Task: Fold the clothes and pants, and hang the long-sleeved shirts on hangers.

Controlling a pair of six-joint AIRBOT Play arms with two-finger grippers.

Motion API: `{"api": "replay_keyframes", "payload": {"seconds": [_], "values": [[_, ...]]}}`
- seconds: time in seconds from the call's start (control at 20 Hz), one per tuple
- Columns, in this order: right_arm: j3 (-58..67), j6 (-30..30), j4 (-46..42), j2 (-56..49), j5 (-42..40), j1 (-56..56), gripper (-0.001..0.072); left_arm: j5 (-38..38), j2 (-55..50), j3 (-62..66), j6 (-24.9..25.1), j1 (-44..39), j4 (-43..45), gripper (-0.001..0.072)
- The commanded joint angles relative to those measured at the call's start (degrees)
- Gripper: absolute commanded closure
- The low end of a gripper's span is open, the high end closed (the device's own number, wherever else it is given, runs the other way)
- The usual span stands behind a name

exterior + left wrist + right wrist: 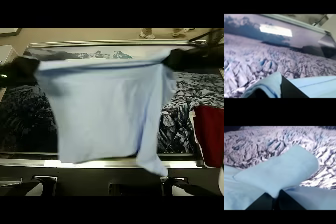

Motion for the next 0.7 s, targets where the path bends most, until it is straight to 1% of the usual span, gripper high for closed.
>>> {"api": "replay_keyframes", "payload": {"seconds": [0.0,0.05,0.1,0.15,0.25,0.3,0.35,0.4,0.45,0.5,0.6,0.65], "values": [[-2.10,6.75,14.78,-17.57,-1.90,0.02,0.0675,5.33,-12.00,-7.21,-6.21,-0.35,-2.16,0.0684],[-2.10,7.54,19.96,-21.00,0.07,0.02,0.0675,4.94,-14.47,-7.21,-6.21,-0.94,-3.10,0.0684],[-2.10,7.54,22.82,-23.50,1.92,0.33,0.0674,4.79,-16.48,-7.23,-6.21,-1.97,-3.13,0.0684],[-2.10,7.56,22.97,-24.96,3.41,0.83,0.0674,4.76,-18.01,-7.23,-6.23,-3.02,-3.13,0.0684],[-2.10,7.54,19.93,-25.92,5.18,1.31,0.0674,3.56,-20.26,-7.21,-6.32,-5.09,-3.13,0.0681],[-2.10,7.43,17.51,-25.40,5.35,1.14,0.0662,2.73,-20.55,-7.21,-7.37,-5.44,-3.15,0.0624],[-2.08,7.37,14.88,-24.41,6.27,0.15,0.0537,0.83,-20.33,-6.97,-9.01,-5.07,-3.21,0.0398],[-2.08,7.32,12.13,-22.88,8.28,-1.46,0.0353,-2.86,-19.93,-6.32,-8.72,-3.78,-2.95,0.0070],[-2.08,7.08,7.69,-20.70,11.50,-3.80,0.0149,-7.87,-19.45,-5.25,-8.55,-1.53,-1.18,-0.0006],[-2.10,7.06,1.33,-18.34,15.89,-6.23,0.0051,-13.99,-18.95,-3.98,-8.61,1.75,1.95,-0.0006],[-2.91,7.13,-13.03,-14.58,23.10,-10.36,0.0039,-25.11,-18.10,-3.28,-9.90,8.66,6.88,-0.0006],[-5.25,7.08,-16.68,-12.94,24.63,-11.78,0.0039,-30.69,-17.90,-4.09,-9.86,11.54,9.03,-0.0006]]}}
